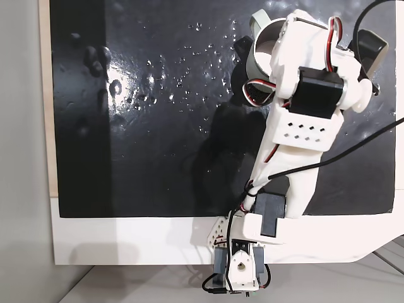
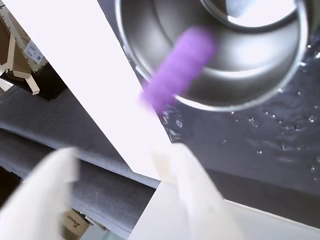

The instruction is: Grasp a pengrip and put it in the cup.

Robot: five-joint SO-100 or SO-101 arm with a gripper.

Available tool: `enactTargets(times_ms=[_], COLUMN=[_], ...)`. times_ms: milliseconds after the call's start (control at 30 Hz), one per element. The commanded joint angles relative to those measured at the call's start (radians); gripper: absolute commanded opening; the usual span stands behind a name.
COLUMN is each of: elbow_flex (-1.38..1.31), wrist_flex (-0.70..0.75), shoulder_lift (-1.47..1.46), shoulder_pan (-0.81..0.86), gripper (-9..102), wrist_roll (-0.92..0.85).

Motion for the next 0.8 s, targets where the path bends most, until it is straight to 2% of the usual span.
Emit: enactTargets(times_ms=[0,767], elbow_flex=[-0.071,-0.071], wrist_flex=[0.015,0.021], shoulder_lift=[0.048,0.081], shoulder_pan=[0.008,0.003], gripper=[31,25], wrist_roll=[0.009,0.005])
